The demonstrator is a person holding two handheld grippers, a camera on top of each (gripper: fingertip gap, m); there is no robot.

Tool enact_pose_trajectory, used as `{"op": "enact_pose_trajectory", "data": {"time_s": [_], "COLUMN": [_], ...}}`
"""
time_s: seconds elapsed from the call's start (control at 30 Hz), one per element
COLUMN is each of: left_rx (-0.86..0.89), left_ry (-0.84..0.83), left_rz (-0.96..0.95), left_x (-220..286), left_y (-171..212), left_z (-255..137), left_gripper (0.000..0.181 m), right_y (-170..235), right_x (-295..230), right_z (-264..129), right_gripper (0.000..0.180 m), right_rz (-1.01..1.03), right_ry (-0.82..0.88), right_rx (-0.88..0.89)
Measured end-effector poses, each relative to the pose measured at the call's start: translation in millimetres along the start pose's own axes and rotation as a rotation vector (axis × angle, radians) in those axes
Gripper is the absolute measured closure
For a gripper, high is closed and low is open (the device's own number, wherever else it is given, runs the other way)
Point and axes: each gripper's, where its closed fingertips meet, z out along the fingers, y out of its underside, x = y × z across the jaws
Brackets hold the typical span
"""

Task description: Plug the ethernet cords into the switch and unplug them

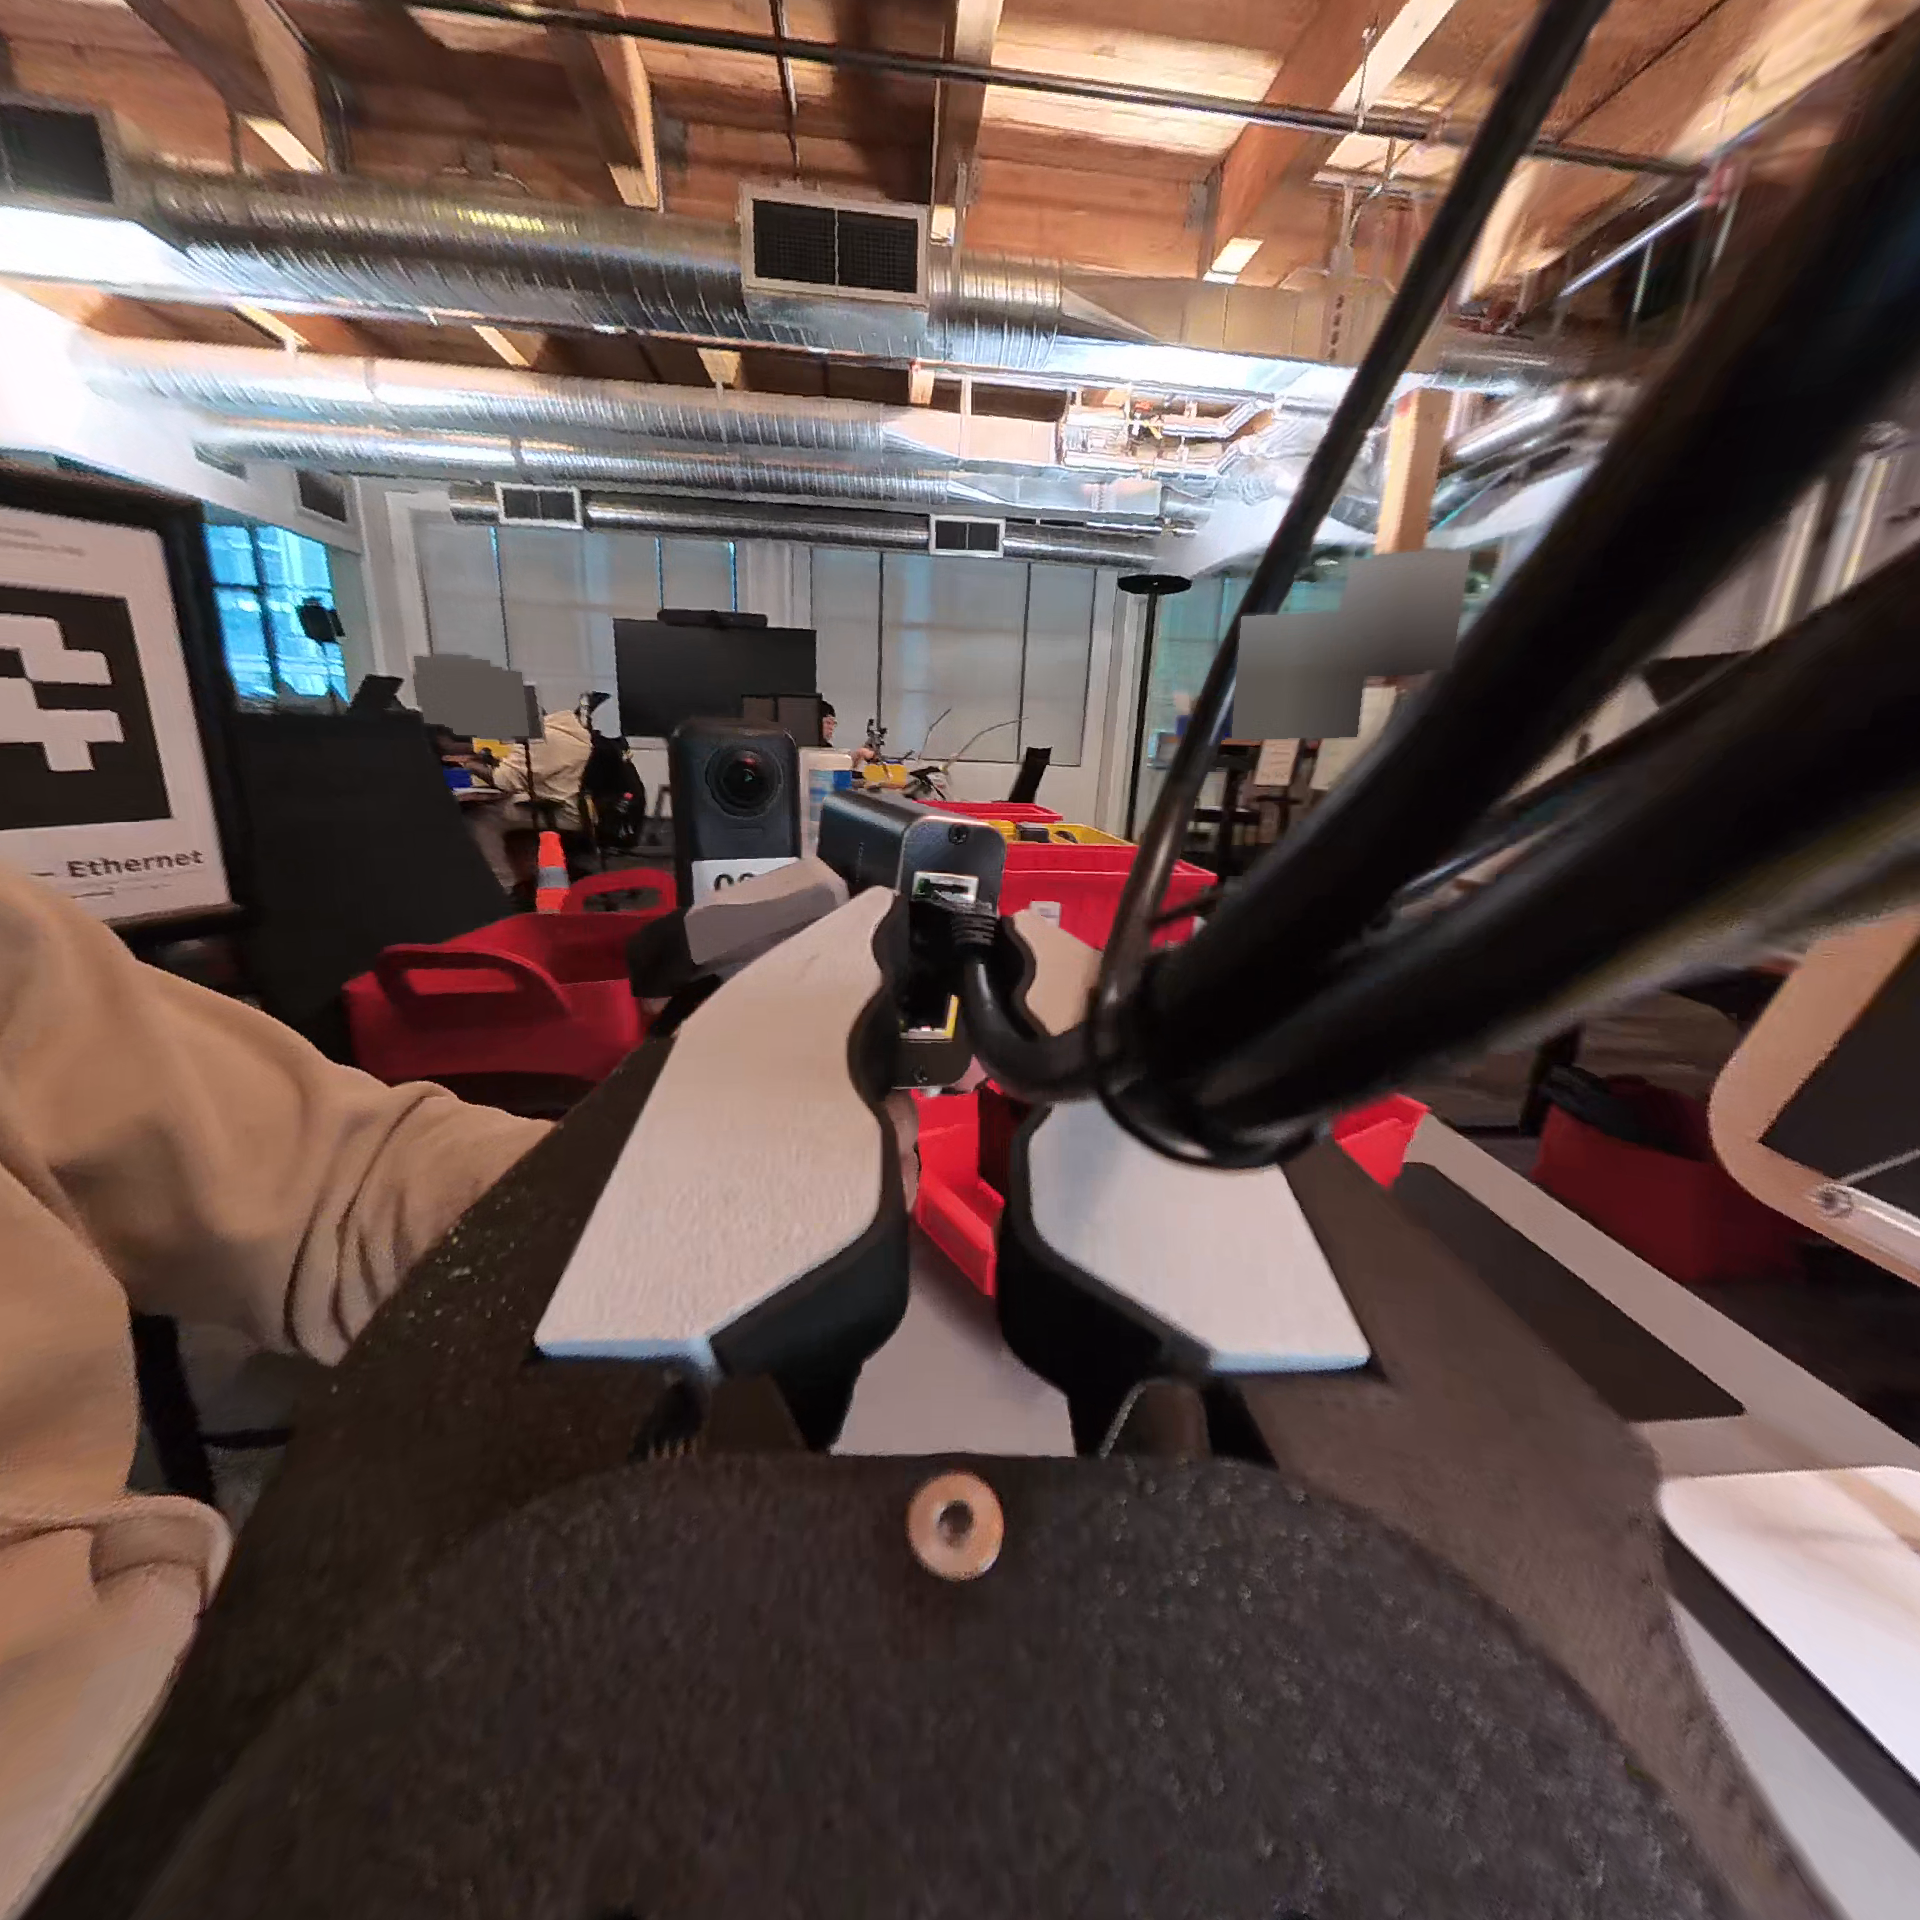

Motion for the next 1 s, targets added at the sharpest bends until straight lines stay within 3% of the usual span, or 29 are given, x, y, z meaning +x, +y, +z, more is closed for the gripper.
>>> {"op": "enact_pose_trajectory", "data": {"time_s": [0.1, 0.23, 0.37, 0.57, 0.77, 1.0], "left_rx": [-0.005, 0.037, 0.075, 0.095, 0.095, 0.084], "left_ry": [0.05, 0.134, 0.142, 0.124, 0.27, 0.247], "left_rz": [-0.023, -0.267, -0.376, -0.181, -0.218, -0.228], "left_x": [1, -7, -11, 1, 12, 8], "left_y": [-4, -8, -8, -21, -29, -20], "left_z": [-1, -4, -4, -5, -11, -8], "left_gripper": [0.155, 0.155, 0.155, 0.155, 0.156, 0.155], "right_y": [1, 7, 8, -2, 0, 1], "right_x": [-2, 1, 3, -9, -26, -22], "right_z": [1, 4, 4, 7, 9, 5], "right_gripper": [0.164, 0.165, 0.164, 0.164, 0.166, 0.166], "right_rz": [-0.018, 0.06, -0.028, -0.139, 0.035, 0.101], "right_ry": [0.017, 0.035, 0.082, 0.088, -0.1, -0.121], "right_rx": [-0.047, -0.087, -0.119, -0.132, -0.137, -0.086]}}
